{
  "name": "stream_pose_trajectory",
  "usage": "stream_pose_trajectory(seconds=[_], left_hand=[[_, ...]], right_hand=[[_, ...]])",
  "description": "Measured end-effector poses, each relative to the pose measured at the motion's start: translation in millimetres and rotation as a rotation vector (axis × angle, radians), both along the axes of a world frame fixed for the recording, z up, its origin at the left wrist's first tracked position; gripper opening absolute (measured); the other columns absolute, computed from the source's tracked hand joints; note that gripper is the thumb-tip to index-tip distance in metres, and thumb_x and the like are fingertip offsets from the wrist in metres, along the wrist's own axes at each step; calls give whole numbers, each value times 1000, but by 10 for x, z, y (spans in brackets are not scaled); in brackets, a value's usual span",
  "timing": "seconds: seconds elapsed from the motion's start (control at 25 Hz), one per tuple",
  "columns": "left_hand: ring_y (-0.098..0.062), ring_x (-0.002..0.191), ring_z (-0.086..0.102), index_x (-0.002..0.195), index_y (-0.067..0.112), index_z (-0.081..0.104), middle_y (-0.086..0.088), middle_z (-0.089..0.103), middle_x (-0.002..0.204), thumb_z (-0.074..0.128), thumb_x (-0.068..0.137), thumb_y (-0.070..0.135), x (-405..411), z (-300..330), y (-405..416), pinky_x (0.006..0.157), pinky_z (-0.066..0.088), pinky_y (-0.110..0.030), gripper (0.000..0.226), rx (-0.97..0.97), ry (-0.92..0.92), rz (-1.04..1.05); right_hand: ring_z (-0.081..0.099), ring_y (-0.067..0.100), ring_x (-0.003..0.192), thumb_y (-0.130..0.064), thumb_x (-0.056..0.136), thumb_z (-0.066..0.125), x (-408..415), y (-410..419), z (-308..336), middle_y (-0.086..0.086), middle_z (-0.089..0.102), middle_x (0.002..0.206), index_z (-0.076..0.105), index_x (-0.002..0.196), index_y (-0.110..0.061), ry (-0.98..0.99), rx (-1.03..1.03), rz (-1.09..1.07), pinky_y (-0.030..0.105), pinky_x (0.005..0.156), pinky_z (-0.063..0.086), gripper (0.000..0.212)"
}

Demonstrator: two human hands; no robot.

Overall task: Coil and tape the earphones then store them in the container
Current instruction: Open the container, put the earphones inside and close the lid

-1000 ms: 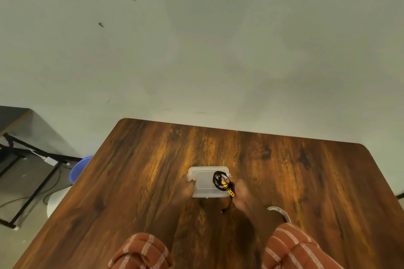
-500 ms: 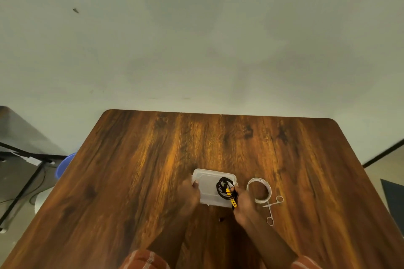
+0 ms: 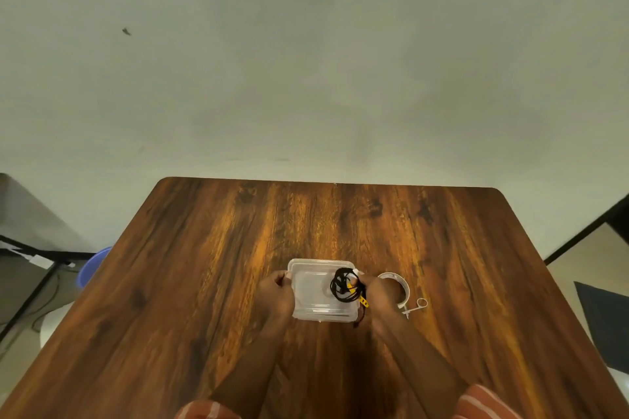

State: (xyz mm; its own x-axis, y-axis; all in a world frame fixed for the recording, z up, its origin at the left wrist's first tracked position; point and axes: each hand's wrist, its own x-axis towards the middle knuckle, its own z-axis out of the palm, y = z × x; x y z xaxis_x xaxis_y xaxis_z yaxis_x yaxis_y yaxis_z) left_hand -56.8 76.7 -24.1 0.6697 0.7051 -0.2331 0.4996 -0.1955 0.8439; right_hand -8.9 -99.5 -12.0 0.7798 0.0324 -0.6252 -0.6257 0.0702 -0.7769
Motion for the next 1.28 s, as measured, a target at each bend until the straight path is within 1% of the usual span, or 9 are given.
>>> stream_pose_trajectory(seconds=[0.12, 0.24, 0.52, 0.68, 0.84, 0.96, 1.08, 1.16, 1.28], left_hand=[[-19, 75, 64, 100, 5, 71, -12, 72, 96, 56, 96, 14, -146, 26, 208, 64, 55, -30, 18, -20, 12, 219], [-30, 94, 67, 116, 6, 67, -14, 70, 110, 53, 98, 15, -350, 41, 490, 83, 58, -46, 25, -97, 44, 353], [-32, 101, 65, 125, 8, 61, -15, 66, 122, 51, 100, 16, -745, 111, 836, 90, 54, -46, 29, -156, -3, 620], [-33, 106, 64, 127, 8, 61, -15, 66, 124, 51, 100, 20, -802, 109, 882, 92, 53, -45, 31, -130, -45, 634], [-24, 98, 66, 126, 14, 62, -8, 67, 121, 51, 99, 24, -678, 92, 803, 87, 58, -42, 30, -145, -42, 461], [-24, 95, 68, 121, 11, 65, -6, 69, 113, 54, 98, 18, -465, 175, 644, 82, 60, -42, 26, -122, -105, 310], [-19, 86, 70, 110, 11, 71, -3, 72, 99, 62, 93, 16, -235, 265, 487, 67, 57, -27, 20, -79, -213, 187], [-16, 83, 70, 104, 12, 72, -1, 73, 94, 67, 89, 14, -77, 308, 395, 63, 53, -23, 16, -69, -252, 142], [-17, 84, 70, 97, 14, 74, -1, 73, 91, 73, 84, 8, 159, 372, 245, 63, 55, -20, 15, -95, -320, 26]], right_hand=[[61, 24, 83, -16, 100, 48, 42, 54, 279, 19, 72, 86, 67, 70, -11, -180, -3, 97, 40, 81, 46, 36], [66, 22, 85, -15, 102, 47, 124, 236, 383, 12, 72, 87, 69, 75, -12, -250, 22, 133, 37, 84, 50, 35], [62, 31, 99, -20, 102, 48, 256, 562, -210, 12, 73, 93, 71, 89, -9, -201, 84, 331, 37, 88, 49, 29], [58, 24, 105, -17, 103, 47, 173, 463, -522, 11, 65, 112, 63, 113, -10, -37, -233, 443, 29, 83, 43, 20], [65, 25, 107, -30, 98, 48, 267, 472, -603, 7, 69, 114, 67, 119, -6, -102, -642, 551, 29, 83, 45, 37], [67, 24, 101, -27, 95, 56, 309, 477, -504, 9, 71, 112, 68, 113, -5, -289, -901, 711, 29, 74, 46, 31], [67, 27, 87, -25, 87, 62, 390, 359, -418, 12, 72, 94, 71, 92, -8, -383, -980, 746, 33, 69, 51, 19], [65, 28, 74, -21, 87, 57, 449, 223, -332, 11, 67, 76, 64, 69, -12, -424, -919, 634, 41, 69, 58, 21], [63, 26, 64, -56, 96, 44, 530, 45, 14, 15, 69, 81, 64, 84, -7, -73, -252, 205, 40, 59, 58, 55]])
